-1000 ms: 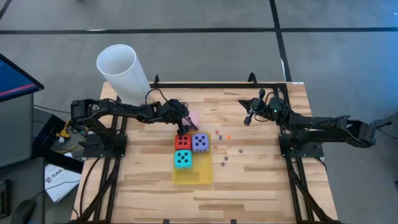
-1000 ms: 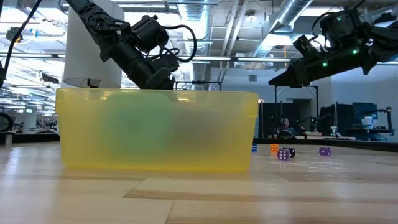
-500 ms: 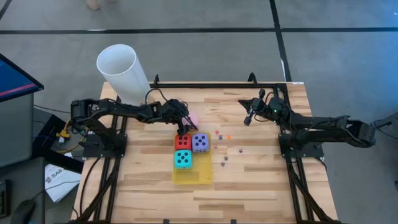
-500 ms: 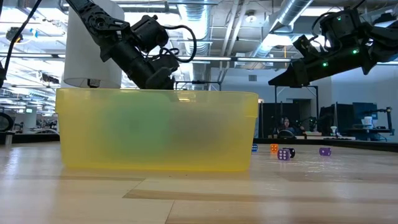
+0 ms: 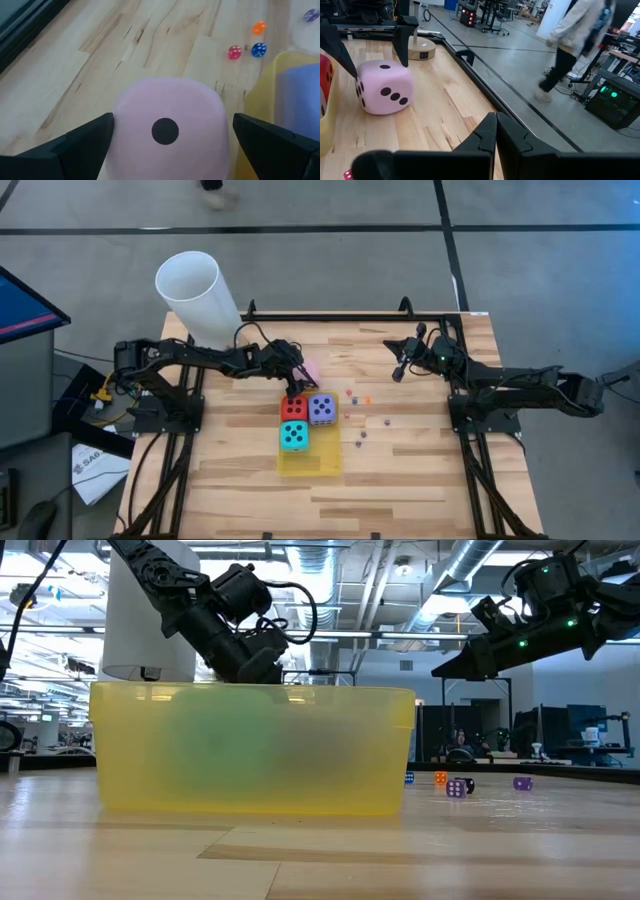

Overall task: Pick & Place Dice
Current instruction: Put the pink die into the yellow bin

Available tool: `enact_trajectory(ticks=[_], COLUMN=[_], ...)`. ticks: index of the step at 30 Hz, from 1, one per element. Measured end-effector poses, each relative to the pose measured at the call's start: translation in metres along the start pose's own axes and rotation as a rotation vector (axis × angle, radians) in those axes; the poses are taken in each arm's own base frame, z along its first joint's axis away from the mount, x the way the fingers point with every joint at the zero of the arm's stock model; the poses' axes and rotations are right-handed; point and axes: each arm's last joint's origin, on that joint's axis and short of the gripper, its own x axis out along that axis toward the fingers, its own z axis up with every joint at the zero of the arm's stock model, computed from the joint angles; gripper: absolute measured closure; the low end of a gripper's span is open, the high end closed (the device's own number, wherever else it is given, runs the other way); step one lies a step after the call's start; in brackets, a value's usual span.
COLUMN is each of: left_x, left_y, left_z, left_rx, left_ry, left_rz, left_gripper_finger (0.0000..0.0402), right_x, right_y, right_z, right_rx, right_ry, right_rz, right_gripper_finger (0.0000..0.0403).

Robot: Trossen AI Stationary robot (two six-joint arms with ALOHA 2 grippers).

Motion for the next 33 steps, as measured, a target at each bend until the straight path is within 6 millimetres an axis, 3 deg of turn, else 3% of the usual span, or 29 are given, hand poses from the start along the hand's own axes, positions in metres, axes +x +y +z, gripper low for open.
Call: enact_trajectory(ticks=[6, 19, 33], left_x=[0.000, -0.001, -0.012], left_y=[-0.001, -0.006, -0.004], left_z=[-0.003, 0.006, 0.013], left_rx=[0.016, 0.008, -0.003], left_ry=[0.023, -0.075, -0.125], left_rz=[0.068, -0.024, 0.029], left_gripper_finger=[0.0002, 0.0002, 0.0002], right_x=[0.000, 0.000, 0.000], right_y=[0.000, 0.000, 0.000], right_z=[0.000, 0.000, 0.000], right_rx=[0.000, 0.000, 0.000], right_ry=[0.000, 0.000, 0.000], right_rz=[0.000, 0.000, 0.000], right_gripper_finger=[0.0397, 0.0397, 0.0397])
